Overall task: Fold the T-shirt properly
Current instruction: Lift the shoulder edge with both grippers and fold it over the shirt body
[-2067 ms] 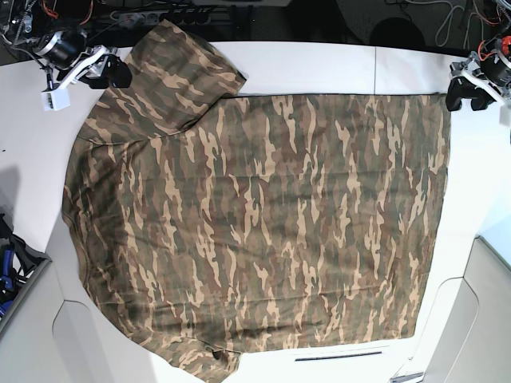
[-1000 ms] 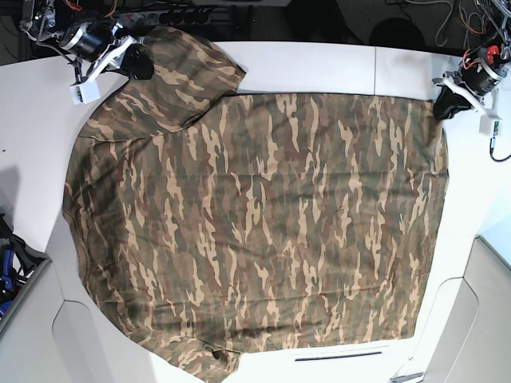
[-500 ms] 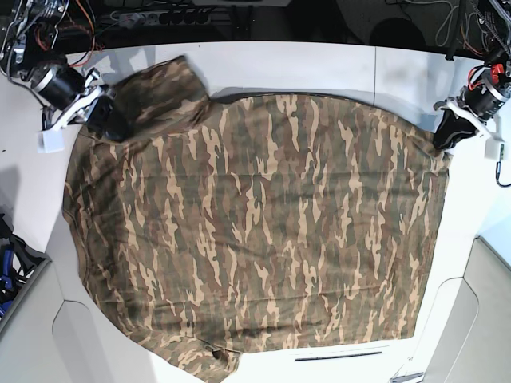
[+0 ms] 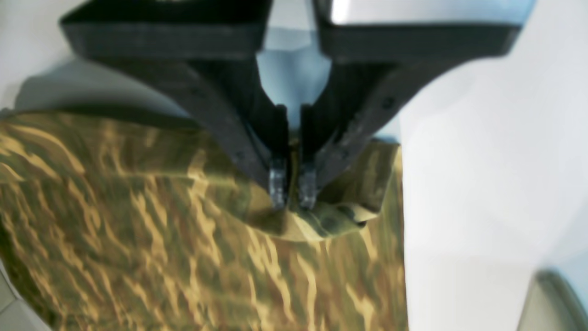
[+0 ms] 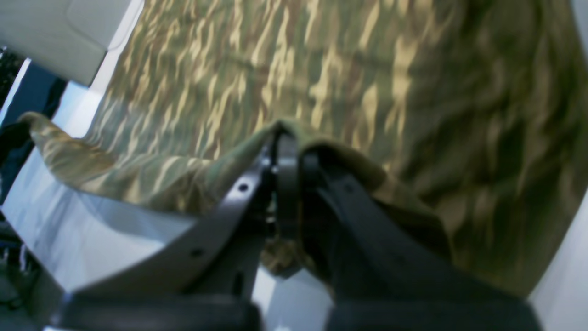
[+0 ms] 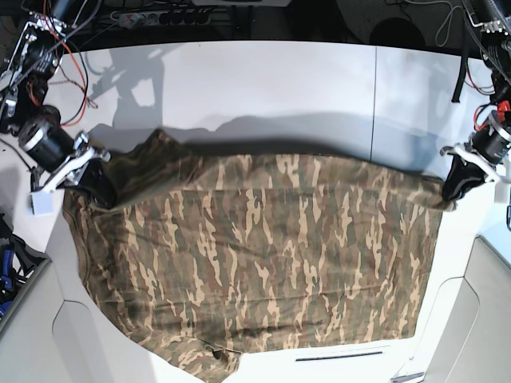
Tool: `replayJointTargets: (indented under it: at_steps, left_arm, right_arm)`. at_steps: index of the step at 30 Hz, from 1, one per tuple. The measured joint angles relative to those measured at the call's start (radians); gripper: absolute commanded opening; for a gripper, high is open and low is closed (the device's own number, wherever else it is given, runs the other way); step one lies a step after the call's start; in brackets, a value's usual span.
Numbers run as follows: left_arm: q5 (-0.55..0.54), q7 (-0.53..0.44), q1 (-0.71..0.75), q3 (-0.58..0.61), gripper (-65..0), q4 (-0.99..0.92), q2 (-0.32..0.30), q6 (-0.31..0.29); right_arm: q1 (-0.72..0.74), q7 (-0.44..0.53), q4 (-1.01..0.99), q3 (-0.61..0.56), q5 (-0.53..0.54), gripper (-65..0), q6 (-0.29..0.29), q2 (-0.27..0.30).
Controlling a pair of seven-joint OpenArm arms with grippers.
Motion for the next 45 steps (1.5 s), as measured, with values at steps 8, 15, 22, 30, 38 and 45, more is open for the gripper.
replayJointTargets:
  at_steps: [8, 15, 22, 30, 38, 45]
  left_arm:
    - [0.089, -0.070, -0.080, 0.019, -65.0, -0.031, 0.000, -0.003]
    - [0.218, -0.148, -0.199, 0.144, -65.0, -0.171, 0.000, 0.041]
    - [0.306, -0.216, -0.315, 0.190, -65.0, -0.299, 0.002, 0.128]
    - [0.301, -0.220, -0.359, 0.190, -60.0, -0.409, 0.008, 0.094]
    - [0.301, -0.206, -0.361, 0.189, -25.9, -0.431, 0.006, 0.094]
    - [0.267, -0.116, -0.361, 0.135, -26.0, -0.431, 0.006, 0.098]
  right_arm:
    - [0.192, 0.031, -0.126, 0.000, -0.076, -65.0, 0.006, 0.000]
    - [0.369, 0.061, -0.402, -0.051, -0.086, -65.0, 0.001, 0.024]
    - [0.474, 0.190, -0.598, -0.127, -0.247, -65.0, 0.000, 0.027]
    - [0.512, 0.340, -0.735, -0.214, -0.393, -65.0, -0.004, 0.027]
    - [0.511, 0.358, -0.760, -0.236, -0.415, -20.1, -0.019, 0.027]
    - [0.507, 0.257, -0.743, -0.209, -0.415, -20.3, -0.019, 0.024]
